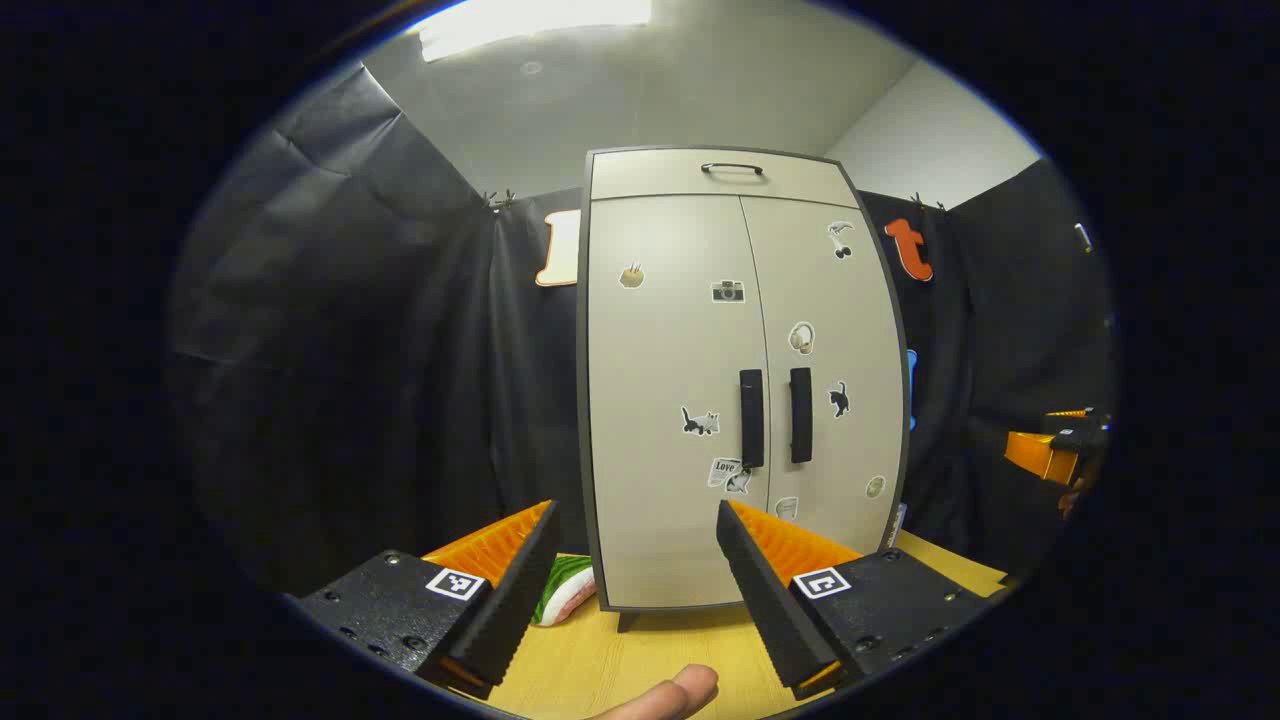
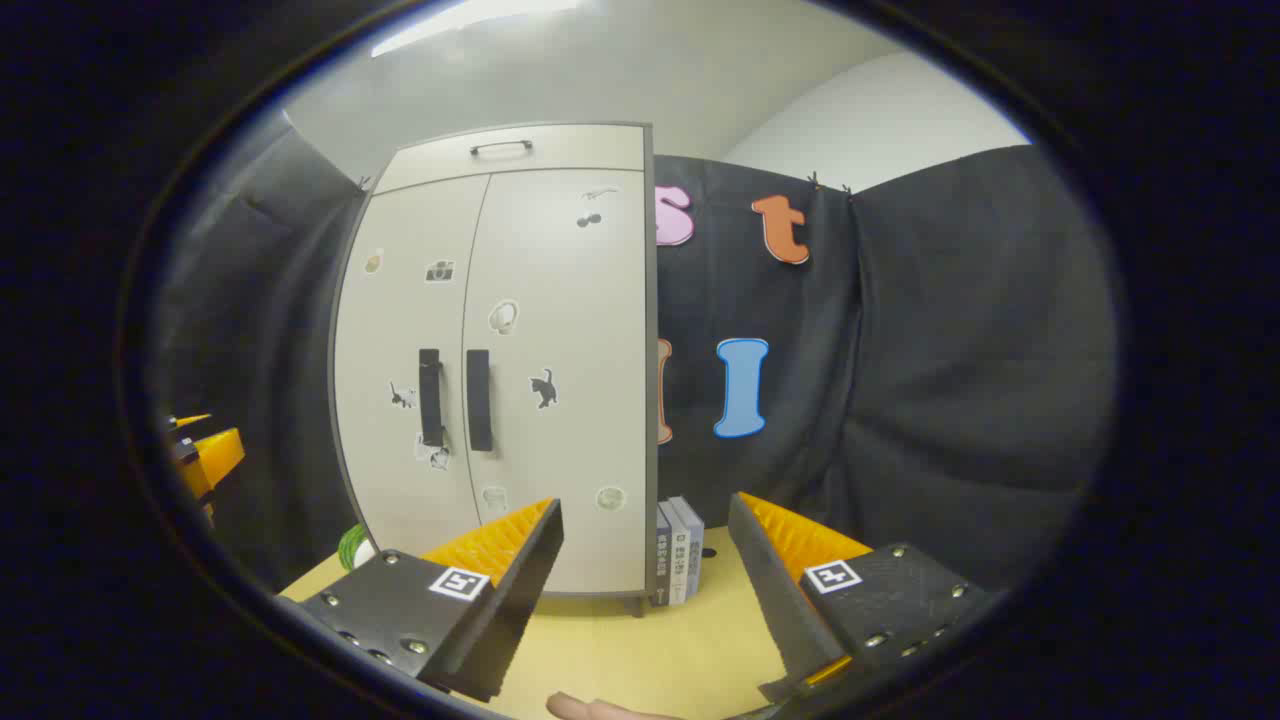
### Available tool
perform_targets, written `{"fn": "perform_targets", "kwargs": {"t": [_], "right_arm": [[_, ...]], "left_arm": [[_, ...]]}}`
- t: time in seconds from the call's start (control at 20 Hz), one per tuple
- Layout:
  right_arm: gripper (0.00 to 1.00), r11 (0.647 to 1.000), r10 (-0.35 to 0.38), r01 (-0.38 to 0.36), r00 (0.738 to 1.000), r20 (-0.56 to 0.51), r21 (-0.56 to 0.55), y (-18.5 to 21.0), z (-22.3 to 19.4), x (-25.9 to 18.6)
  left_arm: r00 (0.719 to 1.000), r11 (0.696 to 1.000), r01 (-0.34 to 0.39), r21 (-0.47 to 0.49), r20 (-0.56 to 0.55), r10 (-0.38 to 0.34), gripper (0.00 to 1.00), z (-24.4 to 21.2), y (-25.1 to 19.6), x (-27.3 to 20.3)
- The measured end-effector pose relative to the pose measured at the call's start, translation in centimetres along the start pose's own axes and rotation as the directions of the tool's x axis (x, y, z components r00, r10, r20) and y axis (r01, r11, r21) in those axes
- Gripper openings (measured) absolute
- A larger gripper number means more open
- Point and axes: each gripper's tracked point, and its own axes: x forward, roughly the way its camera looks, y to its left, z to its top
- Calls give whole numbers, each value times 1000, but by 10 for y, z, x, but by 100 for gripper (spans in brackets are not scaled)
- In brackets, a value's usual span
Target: Open the right door of the double-door shoe cabinet with the right hand, and open the left door with the left hand.
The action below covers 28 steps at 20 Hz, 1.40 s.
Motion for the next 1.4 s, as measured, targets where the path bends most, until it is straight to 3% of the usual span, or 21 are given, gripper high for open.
{"fn": "perform_targets", "kwargs": {"t": [0.1,0.55,0.65,0.75,0.95,1.1,1.4], "right_arm": [[99,1000,10,-10,1000,-3,-2,2,0,-2],[94,999,36,-35,999,23,-19,17,-8,0],[100,999,41,-41,999,18,-19,22,-11,7],[95,999,36,-35,999,15,-26,25,-15,17],[99,999,42,-41,999,7,-26,46,-14,48],[94,997,68,-67,998,9,-37,68,-8,76],[99,985,167,-167,986,-3,-31,131,5,141]], "left_arm": [[1000,1000,-7,-12,-1,7,96,-1,3,0],[999,999,32,-10,3,-32,96,-14,0,2],[999,999,37,-4,0,-37,96,-18,0,3],[999,999,45,-6,-5,-45,96,-22,0,5],[999,999,42,-5,-7,-42,97,-25,5,10],[999,999,42,3,-8,-42,96,-28,8,11],[998,998,62,-15,-26,-62,96,-41,11,9]]}}
